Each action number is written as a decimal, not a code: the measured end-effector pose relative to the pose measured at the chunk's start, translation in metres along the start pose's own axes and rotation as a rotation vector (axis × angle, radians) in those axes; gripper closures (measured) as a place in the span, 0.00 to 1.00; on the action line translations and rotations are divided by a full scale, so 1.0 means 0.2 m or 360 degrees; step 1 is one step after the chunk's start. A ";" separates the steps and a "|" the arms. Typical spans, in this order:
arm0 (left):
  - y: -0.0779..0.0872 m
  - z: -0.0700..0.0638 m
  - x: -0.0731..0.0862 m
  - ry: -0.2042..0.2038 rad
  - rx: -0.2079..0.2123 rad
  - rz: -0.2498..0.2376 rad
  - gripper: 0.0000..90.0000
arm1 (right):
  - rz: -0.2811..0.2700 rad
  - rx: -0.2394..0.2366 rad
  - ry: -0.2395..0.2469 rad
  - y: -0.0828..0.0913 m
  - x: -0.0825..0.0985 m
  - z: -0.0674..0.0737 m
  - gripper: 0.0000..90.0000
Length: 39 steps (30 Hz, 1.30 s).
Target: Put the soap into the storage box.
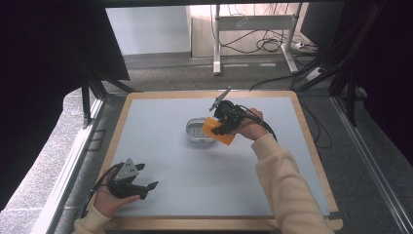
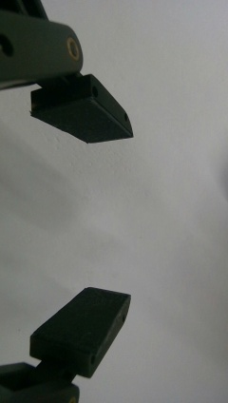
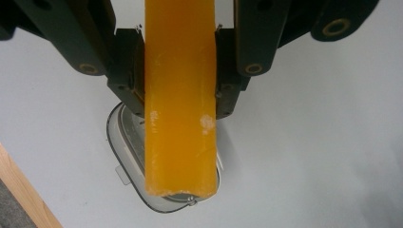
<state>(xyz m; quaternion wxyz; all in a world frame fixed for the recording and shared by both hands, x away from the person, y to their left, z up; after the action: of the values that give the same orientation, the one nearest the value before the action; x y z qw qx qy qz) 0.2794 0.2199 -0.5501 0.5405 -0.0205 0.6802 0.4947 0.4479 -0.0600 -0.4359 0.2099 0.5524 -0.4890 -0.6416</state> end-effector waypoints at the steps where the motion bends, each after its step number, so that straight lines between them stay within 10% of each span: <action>1: 0.00 0.00 0.00 0.0001 -0.0001 0.0000 0.21 | 0.0006 -0.0002 0.0005 0.00 0.00 0.00 0.69; 39: 0.01 0.00 0.00 0.0003 0.0006 -0.0006 0.21 | 0.0054 0.0001 0.0082 -0.13 -0.16 -0.09 0.69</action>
<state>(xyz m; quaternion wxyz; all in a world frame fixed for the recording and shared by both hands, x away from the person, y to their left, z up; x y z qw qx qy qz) 0.2792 0.2208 -0.5491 0.5409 -0.0213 0.6817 0.4923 0.4816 -0.0296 -0.4410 0.2331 0.5605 -0.4928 -0.6234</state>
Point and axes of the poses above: each handheld gripper's, and its own axes: y roughly backward along the jaws, x roughly out of its underside, z roughly to its left, the point moved 5 cm from there along -y, roughly forward along the jaws, and after that the axes turned 1 degree about -y, right-handed, at the moved point
